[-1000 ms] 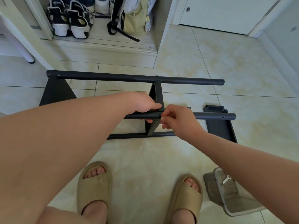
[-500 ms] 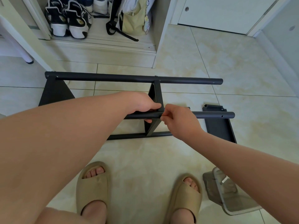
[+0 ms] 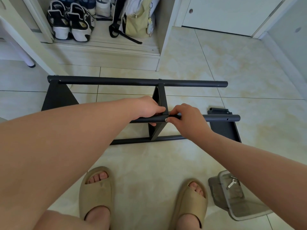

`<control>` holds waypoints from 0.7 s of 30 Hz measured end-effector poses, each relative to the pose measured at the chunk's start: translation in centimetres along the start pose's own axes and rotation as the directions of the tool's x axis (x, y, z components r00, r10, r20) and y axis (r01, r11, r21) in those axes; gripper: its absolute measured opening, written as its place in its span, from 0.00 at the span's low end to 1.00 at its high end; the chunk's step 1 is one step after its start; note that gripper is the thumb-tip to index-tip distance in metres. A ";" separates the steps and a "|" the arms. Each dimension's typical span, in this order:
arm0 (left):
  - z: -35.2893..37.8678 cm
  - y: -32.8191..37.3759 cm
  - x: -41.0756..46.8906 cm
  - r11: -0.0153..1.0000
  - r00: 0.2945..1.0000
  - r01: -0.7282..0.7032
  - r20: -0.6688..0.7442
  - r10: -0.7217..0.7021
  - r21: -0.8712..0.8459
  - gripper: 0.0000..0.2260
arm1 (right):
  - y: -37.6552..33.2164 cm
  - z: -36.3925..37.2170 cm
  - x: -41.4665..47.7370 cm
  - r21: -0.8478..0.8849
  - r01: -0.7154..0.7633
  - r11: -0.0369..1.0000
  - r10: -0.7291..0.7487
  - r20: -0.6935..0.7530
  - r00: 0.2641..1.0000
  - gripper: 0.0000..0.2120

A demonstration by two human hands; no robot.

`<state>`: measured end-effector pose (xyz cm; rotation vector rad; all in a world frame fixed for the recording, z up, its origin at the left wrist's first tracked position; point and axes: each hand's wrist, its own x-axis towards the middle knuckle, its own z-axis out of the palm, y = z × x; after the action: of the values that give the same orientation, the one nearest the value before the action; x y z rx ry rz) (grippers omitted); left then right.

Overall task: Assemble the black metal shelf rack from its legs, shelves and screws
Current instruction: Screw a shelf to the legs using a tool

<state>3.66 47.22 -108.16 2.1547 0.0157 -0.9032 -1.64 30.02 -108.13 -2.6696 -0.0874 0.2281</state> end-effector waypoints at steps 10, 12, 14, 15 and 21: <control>4.1 2.5 -3.8 0.819 0.788 -0.145 -0.436 0.435 0.555 0.17 | 3.5 -3.7 -6.2 -0.111 0.064 0.992 -0.055 0.081 0.995 0.26; 5.3 3.6 -4.5 0.682 0.712 -0.294 -0.323 0.624 0.670 0.15 | 5.8 -4.8 -8.1 -0.168 0.003 0.986 0.014 0.098 0.995 0.29; 7.1 4.9 -4.9 0.552 0.663 -0.403 -0.183 0.726 0.730 0.13 | 8.6 -5.8 -9.9 -0.225 -0.087 0.971 0.112 0.101 0.989 0.31; 8.1 5.5 -4.9 0.495 0.649 -0.444 -0.112 0.752 0.747 0.13 | 10.1 -6.3 -10.8 -0.260 -0.125 0.957 0.158 0.107 0.982 0.32; 15.0 8.1 -3.3 0.342 0.708 -0.552 0.209 0.675 0.761 0.15 | 18.5 -7.3 -15.3 -0.327 -0.310 0.893 0.384 0.194 0.903 0.33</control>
<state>-5.43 32.44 -107.45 2.6533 -1.3117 -0.2544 -14.93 8.78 -107.76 -2.9161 0.3105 0.7267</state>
